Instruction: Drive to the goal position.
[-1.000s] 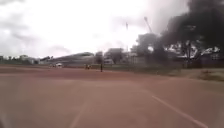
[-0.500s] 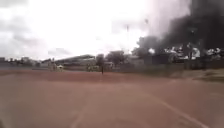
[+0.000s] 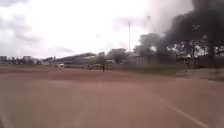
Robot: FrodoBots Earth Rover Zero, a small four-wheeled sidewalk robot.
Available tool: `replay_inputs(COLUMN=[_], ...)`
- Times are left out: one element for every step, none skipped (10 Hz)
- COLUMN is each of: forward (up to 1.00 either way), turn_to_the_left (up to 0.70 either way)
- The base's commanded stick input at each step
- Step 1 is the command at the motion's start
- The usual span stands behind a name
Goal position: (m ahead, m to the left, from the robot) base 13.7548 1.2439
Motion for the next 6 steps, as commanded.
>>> replay_inputs(forward=[0.70,0.70,0.70,0.70,0.70,0.70], turn_to_the_left=[0.00,0.00,0.00,0.00,0.00,0.00])
